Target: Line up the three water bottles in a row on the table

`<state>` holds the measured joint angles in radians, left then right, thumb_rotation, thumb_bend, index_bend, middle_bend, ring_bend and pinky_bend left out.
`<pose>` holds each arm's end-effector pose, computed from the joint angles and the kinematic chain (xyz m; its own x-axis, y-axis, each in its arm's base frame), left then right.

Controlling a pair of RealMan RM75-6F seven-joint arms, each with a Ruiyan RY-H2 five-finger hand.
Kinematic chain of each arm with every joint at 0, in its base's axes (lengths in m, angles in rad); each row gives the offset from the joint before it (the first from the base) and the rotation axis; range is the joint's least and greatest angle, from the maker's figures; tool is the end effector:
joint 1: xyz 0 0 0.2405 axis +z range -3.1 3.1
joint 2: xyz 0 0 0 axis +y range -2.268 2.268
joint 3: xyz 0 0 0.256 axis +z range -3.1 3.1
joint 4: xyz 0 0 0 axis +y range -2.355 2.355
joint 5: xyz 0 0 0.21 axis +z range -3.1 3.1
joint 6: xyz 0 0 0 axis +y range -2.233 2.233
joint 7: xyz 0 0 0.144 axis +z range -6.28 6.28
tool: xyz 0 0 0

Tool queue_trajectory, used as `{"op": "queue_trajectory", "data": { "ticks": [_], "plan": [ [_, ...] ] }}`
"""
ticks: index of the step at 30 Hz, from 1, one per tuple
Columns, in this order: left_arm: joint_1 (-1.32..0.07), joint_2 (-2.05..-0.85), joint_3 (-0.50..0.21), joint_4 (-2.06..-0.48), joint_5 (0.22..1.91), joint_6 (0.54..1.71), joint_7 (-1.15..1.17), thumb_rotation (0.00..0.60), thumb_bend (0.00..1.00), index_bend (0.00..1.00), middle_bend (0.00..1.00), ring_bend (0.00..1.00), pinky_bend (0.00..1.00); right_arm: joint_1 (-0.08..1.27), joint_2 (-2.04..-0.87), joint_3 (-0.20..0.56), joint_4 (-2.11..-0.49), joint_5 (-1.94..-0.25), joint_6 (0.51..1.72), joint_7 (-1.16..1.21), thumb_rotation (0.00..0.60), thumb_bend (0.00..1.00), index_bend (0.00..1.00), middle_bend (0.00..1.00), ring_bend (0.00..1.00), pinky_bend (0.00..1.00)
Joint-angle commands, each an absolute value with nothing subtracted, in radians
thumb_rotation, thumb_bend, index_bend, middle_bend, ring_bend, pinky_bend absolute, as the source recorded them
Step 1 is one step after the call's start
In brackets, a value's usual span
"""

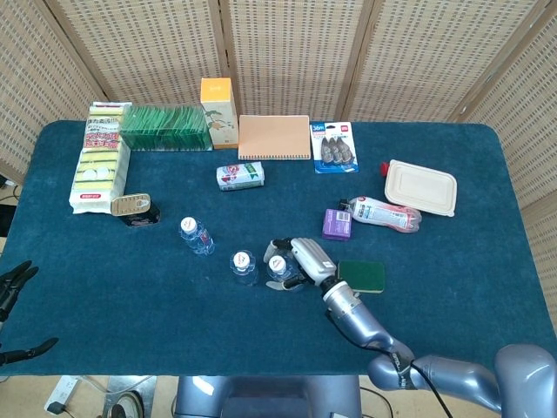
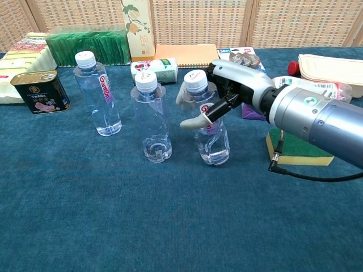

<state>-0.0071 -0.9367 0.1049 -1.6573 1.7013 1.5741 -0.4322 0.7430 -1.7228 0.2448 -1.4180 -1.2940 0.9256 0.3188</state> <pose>-0.3066 0.1225 0.1924 0.1128 0.1414 0.9835 0.9919 -0.0741 -0.1031 -0.0937 -0.3268 -0.0598 -0.1764 -0.5031 0.8460 -0.8937 -0.2785 -0.3519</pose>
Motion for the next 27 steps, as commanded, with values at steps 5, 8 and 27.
{"op": "queue_trajectory", "data": {
  "ticks": [5, 8, 27],
  "plan": [
    [-0.007, -0.937, 0.105, -1.653, 1.702, 1.578, -0.439, 0.6, 0.1, 0.0, 0.0, 0.0, 0.0, 0.736, -1.706, 0.241, -1.431, -1.312, 0.937, 0.335, 0.6, 0.29, 0.32, 0.29, 0.24, 0.38],
    [-0.007, -0.938, 0.106, -1.652, 1.705, 1.578, -0.438, 0.6, 0.1, 0.0, 0.0, 0.0, 0.0, 0.733, -1.703, 0.243, -1.429, -1.314, 0.947, 0.335, 0.6, 0.29, 0.31, 0.28, 0.22, 0.36],
    [-0.001, -0.935, 0.105, -1.643, 1.705, 1.598, -0.465, 0.6, 0.1, 0.0, 0.0, 0.0, 0.0, 0.604, -1.343, 0.189, -1.825, -1.385, 1.068, 0.259, 0.6, 0.01, 0.02, 0.0, 0.0, 0.01]
  ]
}}
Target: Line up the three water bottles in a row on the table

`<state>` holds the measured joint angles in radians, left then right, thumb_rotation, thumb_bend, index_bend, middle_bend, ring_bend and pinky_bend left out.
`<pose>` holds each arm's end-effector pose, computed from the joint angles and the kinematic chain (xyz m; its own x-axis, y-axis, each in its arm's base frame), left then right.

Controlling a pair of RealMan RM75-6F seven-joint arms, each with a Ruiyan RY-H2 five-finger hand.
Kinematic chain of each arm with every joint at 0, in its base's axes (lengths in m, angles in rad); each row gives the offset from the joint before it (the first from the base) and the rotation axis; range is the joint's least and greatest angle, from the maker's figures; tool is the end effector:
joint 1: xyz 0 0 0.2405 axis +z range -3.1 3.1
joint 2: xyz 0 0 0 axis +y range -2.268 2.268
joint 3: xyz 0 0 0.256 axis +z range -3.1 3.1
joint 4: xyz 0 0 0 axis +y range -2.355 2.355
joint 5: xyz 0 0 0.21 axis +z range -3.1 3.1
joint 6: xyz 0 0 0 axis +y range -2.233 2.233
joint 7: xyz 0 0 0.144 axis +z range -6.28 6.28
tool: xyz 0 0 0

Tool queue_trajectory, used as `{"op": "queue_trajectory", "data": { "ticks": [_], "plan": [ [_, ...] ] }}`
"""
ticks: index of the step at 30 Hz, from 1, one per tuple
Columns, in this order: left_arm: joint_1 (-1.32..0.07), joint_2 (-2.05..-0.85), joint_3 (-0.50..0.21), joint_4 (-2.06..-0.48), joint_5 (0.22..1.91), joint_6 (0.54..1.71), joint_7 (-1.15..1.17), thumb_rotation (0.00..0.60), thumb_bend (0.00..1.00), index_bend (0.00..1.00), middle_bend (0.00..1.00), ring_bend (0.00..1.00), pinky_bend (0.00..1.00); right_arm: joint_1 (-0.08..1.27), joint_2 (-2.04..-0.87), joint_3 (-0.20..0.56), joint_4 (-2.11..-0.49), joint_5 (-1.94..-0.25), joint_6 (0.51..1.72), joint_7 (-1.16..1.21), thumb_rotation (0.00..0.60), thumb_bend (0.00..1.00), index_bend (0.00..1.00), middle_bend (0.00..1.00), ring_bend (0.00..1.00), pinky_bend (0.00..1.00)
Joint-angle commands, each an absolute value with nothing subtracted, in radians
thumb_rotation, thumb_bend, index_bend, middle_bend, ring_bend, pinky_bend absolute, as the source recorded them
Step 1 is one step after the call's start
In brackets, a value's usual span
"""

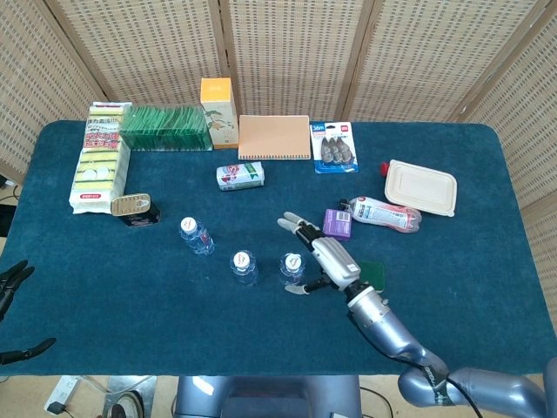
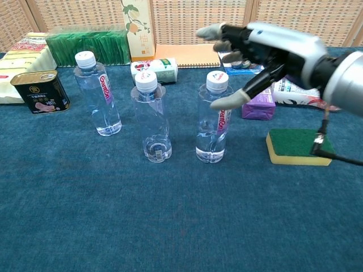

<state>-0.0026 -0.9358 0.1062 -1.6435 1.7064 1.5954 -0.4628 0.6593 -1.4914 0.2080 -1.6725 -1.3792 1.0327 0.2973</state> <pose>-0.3077 0.1210 0.1961 0.0952 0.1292 0.9870 0.9932 -0.0797 -0.0853 -0.1046 -0.3057 0.0077 -0.1545 -0.4429 0.8831 -0.8726 -0.3580 -0.3322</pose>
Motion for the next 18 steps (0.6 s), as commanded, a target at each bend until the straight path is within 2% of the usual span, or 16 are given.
{"op": "queue_trajectory", "data": {
  "ticks": [1, 4, 7, 12, 18],
  "plan": [
    [-0.001, -0.935, 0.104, -1.643, 1.703, 1.599, -0.467, 0.6, 0.1, 0.0, 0.0, 0.0, 0.0, 0.59, -1.303, 0.185, -1.864, -1.387, 1.076, 0.251, 0.6, 0.0, 0.02, 0.0, 0.0, 0.01],
    [-0.011, -0.938, 0.095, -1.636, 1.696, 1.59, -0.473, 0.6, 0.1, 0.0, 0.0, 0.0, 0.0, 0.536, -1.159, 0.162, -1.988, -1.411, 1.116, 0.225, 0.6, 0.0, 0.02, 0.0, 0.0, 0.01],
    [-0.044, -0.963, 0.071, -1.591, 1.698, 1.574, -0.5, 0.6, 0.1, 0.0, 0.0, 0.0, 0.0, 0.468, -1.058, 0.134, -2.02, -1.476, 1.208, 0.15, 0.6, 0.0, 0.02, 0.0, 0.0, 0.01],
    [-0.107, -1.055, 0.033, -1.432, 1.704, 1.538, -0.568, 0.6, 0.1, 0.0, 0.0, 0.0, 0.0, 0.349, -1.005, 0.09, -1.957, -1.56, 1.383, 0.038, 0.6, 0.0, 0.05, 0.0, 0.0, 0.0],
    [-0.161, -1.167, 0.002, -1.281, 1.726, 1.555, -0.655, 0.6, 0.09, 0.0, 0.0, 0.0, 0.0, 0.257, -1.013, 0.055, -1.813, -1.595, 1.497, 0.057, 0.6, 0.0, 0.09, 0.0, 0.0, 0.0]
  ]
}}
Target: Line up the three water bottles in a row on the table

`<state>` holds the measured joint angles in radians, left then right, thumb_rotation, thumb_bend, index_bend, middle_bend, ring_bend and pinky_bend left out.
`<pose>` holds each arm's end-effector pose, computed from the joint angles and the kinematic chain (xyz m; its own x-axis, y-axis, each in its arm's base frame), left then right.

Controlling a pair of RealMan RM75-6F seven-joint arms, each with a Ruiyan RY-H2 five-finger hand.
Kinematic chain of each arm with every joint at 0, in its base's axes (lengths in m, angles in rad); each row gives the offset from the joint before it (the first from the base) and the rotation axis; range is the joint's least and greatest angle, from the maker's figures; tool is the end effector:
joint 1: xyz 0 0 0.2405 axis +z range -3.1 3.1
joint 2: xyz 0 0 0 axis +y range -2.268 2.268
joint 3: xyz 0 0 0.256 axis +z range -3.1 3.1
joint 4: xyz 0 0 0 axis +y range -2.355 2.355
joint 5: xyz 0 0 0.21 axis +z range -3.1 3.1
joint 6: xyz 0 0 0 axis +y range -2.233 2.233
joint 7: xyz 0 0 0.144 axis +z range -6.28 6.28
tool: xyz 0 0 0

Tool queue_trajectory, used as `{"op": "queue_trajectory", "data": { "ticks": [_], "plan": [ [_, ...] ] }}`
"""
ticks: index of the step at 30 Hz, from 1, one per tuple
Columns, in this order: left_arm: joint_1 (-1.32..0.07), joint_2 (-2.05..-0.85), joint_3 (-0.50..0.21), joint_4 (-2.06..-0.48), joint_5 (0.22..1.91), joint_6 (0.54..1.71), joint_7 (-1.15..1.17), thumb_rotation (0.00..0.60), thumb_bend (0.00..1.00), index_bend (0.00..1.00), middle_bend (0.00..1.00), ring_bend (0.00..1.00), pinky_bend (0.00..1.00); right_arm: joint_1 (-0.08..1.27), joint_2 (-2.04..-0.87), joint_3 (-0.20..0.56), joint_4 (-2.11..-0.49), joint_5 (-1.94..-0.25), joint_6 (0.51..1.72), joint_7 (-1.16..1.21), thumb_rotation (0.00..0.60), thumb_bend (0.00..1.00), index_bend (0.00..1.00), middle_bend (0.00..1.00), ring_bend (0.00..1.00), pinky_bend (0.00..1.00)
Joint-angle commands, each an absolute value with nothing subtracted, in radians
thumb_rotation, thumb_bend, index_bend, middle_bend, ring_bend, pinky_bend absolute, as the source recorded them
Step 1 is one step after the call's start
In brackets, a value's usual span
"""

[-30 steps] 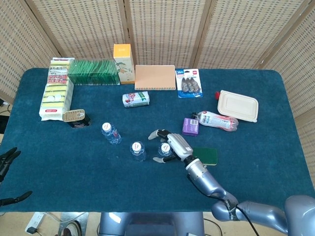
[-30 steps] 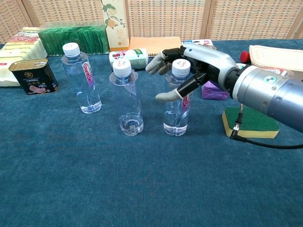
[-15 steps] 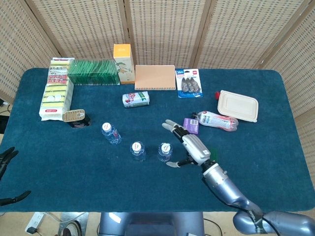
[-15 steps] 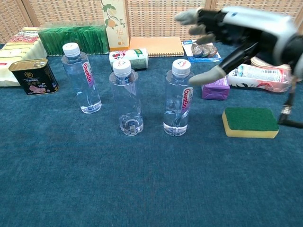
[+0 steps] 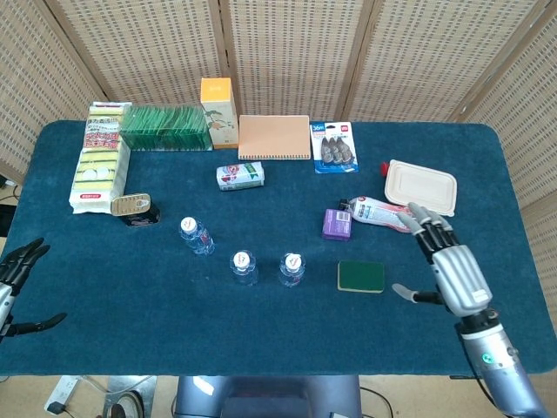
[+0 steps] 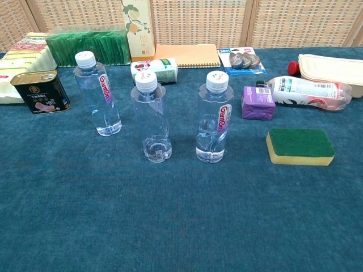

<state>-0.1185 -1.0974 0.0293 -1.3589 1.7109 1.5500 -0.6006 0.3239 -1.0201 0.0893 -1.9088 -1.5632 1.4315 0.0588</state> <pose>-0.3304 0.1766 0.1759 0.1031 0.1115 0.9884 0.9748 -0.2091 -0.0781 -0.1957 -0.2360 0.1615 0.1646 -0.0040 0.9864 -0.9306 -0.3322 0.1539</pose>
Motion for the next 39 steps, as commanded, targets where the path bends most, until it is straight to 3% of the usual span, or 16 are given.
{"op": "queue_trajectory", "data": {
  "ticks": [1, 10, 20, 26, 39],
  "plan": [
    [-0.17, -1.182, -0.002, -1.267, 1.726, 1.551, -0.663, 0.6, 0.09, 0.0, 0.0, 0.0, 0.0, 0.246, -1.024, 0.052, -1.779, -1.6, 1.513, 0.061, 0.6, 0.0, 0.09, 0.0, 0.0, 0.0],
    [-0.265, -1.242, 0.002, -1.267, 1.727, 1.438, -0.678, 0.6, 0.09, 0.0, 0.0, 0.0, 0.0, 0.16, -1.141, 0.037, -1.517, -1.571, 1.592, 0.143, 0.6, 0.0, 0.13, 0.01, 0.0, 0.0],
    [-0.357, -1.298, -0.036, -1.296, 1.648, 1.302, -0.642, 0.6, 0.09, 0.0, 0.0, 0.0, 0.0, 0.069, -1.118, 0.007, -1.613, -1.523, 1.617, 0.125, 0.6, 0.0, 0.13, 0.0, 0.0, 0.0],
    [-0.419, -1.394, -0.076, -1.229, 1.6, 1.243, -0.734, 0.6, 0.09, 0.0, 0.0, 0.0, 0.0, 0.066, -1.112, 0.005, -1.602, -1.554, 1.612, 0.173, 0.6, 0.0, 0.14, 0.0, 0.0, 0.0],
    [-0.567, -1.591, -0.099, -1.053, 1.553, 1.07, -0.872, 0.6, 0.09, 0.0, 0.0, 0.0, 0.13, 0.057, -1.077, 0.011, -1.646, -1.612, 1.632, 0.219, 0.6, 0.0, 0.14, 0.0, 0.0, 0.0]
  ]
}}
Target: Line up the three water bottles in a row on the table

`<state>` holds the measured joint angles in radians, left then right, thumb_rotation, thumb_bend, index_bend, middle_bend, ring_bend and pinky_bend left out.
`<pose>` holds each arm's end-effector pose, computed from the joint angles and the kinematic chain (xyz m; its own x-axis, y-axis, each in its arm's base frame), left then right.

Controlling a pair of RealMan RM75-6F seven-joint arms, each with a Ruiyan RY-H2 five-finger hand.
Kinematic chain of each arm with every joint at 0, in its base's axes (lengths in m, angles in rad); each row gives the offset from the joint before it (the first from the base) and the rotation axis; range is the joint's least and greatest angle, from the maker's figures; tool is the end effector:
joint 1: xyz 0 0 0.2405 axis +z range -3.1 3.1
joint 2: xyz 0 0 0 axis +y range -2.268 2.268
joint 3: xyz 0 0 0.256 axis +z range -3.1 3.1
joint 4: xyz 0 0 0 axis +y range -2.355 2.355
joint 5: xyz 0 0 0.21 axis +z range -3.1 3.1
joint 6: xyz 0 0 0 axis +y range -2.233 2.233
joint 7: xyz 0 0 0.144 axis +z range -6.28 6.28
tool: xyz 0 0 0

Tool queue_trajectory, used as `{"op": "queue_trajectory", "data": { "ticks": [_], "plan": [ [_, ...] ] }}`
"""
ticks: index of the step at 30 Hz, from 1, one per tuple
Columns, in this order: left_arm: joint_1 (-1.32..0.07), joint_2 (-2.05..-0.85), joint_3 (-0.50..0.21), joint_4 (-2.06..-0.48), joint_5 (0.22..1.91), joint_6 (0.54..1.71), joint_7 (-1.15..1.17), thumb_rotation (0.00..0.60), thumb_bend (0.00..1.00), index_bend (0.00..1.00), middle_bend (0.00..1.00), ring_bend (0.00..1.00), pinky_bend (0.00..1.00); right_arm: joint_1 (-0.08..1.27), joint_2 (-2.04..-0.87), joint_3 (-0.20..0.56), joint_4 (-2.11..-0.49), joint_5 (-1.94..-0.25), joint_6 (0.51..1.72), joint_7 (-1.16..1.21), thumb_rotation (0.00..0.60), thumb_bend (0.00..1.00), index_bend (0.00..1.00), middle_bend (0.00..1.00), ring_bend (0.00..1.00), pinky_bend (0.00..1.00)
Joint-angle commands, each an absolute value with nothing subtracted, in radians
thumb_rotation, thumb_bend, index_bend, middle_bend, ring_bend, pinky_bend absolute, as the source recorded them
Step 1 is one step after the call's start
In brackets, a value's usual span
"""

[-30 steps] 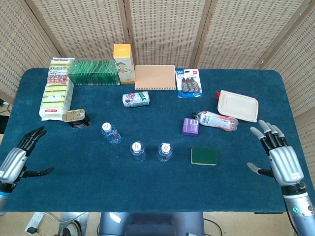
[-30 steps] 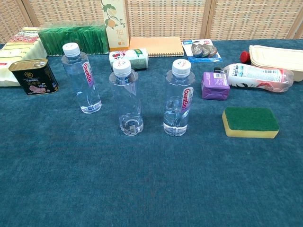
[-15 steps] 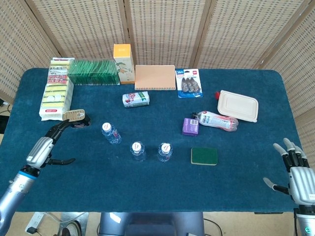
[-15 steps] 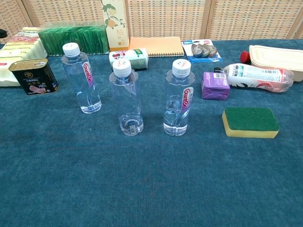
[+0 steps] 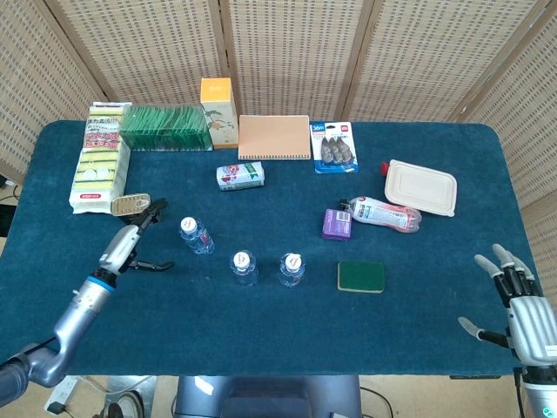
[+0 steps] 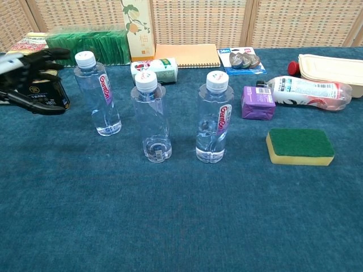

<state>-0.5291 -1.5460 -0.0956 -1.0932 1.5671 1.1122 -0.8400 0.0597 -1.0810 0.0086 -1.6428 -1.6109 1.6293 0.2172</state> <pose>-0.2582 0.3267 0.0206 -0.2100 0.3636 0.9076 0.9353 -0.1956 0.2948 -0.2926 -0.1631 0.1755 0.1927 0.0683 0.9789 -0.9734 -0.1125 0.1995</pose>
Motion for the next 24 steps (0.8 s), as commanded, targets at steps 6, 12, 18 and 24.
{"op": "queue_trajectory", "data": {
  "ticks": [6, 12, 18, 24],
  "plan": [
    [-0.604, -1.636, -0.102, -1.019, 1.537, 1.034, -0.887, 0.6, 0.11, 0.0, 0.0, 0.0, 0.14, 0.048, -1.069, 0.017, -1.651, -1.618, 1.644, 0.231, 0.6, 0.0, 0.14, 0.0, 0.0, 0.0],
    [-0.632, -1.692, -0.105, -0.96, 1.529, 1.024, -0.894, 0.6, 0.18, 0.0, 0.0, 0.0, 0.14, 0.047, -1.064, 0.024, -1.648, -1.608, 1.633, 0.253, 0.6, 0.0, 0.14, 0.0, 0.0, 0.0],
    [-0.631, -1.775, -0.123, -0.865, 1.51, 1.076, -0.887, 0.6, 0.32, 0.14, 0.16, 0.15, 0.26, 0.046, -1.06, 0.031, -1.646, -1.611, 1.632, 0.271, 0.6, 0.0, 0.14, 0.0, 0.0, 0.0],
    [-0.632, -1.825, -0.134, -0.807, 1.494, 1.102, -0.869, 0.6, 0.38, 0.47, 0.41, 0.36, 0.42, 0.044, -1.06, 0.034, -1.64, -1.614, 1.632, 0.286, 0.6, 0.0, 0.14, 0.0, 0.0, 0.0]
  ]
}}
